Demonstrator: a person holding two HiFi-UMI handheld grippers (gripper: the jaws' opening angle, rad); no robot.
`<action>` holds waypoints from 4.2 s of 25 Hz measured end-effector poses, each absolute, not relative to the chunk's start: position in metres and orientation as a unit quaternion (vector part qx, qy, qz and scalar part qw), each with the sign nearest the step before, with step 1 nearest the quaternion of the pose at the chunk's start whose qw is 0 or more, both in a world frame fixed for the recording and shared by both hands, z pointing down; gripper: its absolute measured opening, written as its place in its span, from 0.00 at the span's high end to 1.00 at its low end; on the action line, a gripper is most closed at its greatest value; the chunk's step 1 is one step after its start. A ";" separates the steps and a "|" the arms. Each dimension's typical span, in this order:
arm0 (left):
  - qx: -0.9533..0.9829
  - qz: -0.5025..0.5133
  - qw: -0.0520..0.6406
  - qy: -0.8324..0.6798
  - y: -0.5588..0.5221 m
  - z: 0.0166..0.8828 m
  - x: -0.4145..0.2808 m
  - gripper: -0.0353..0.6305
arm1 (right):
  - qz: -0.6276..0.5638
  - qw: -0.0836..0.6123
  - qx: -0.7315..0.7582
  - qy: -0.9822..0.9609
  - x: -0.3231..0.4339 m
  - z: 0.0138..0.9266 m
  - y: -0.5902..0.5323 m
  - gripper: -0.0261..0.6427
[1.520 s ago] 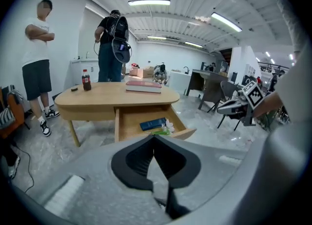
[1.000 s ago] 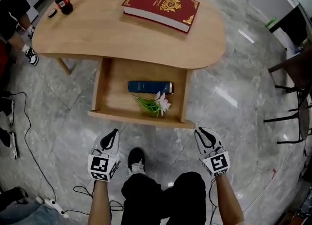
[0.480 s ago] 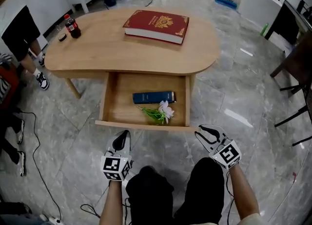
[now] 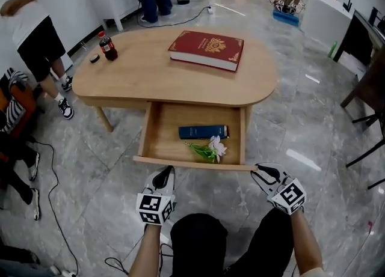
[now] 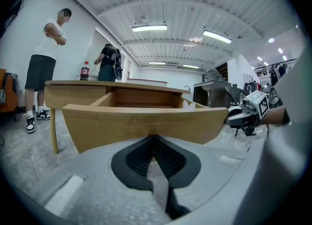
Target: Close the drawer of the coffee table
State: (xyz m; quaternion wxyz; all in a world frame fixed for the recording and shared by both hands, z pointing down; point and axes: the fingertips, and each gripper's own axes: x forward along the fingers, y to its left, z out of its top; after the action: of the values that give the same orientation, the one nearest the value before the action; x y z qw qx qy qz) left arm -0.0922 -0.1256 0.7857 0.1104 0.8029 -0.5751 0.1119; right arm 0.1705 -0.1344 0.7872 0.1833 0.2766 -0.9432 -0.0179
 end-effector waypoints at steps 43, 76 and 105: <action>0.826 0.058 0.129 -0.546 -0.271 0.744 -0.101 0.93 | 0.001 0.134 0.354 -0.926 0.163 0.747 -0.268 0.80; 0.829 0.030 0.129 -0.543 -0.347 0.744 -0.098 0.93 | 0.019 0.103 0.441 -0.891 0.169 0.746 -0.345 0.80; 0.802 0.122 0.180 -0.557 -0.269 0.669 -0.087 0.93 | 0.145 0.100 0.474 -0.863 0.146 0.710 -0.293 0.83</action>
State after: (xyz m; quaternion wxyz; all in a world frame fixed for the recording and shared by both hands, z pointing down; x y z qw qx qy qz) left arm -0.0868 -0.2693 0.6692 0.1804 0.8016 -0.5567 0.1222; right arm 0.1465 -0.2931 0.7101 0.1000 0.4743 -0.8625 0.1454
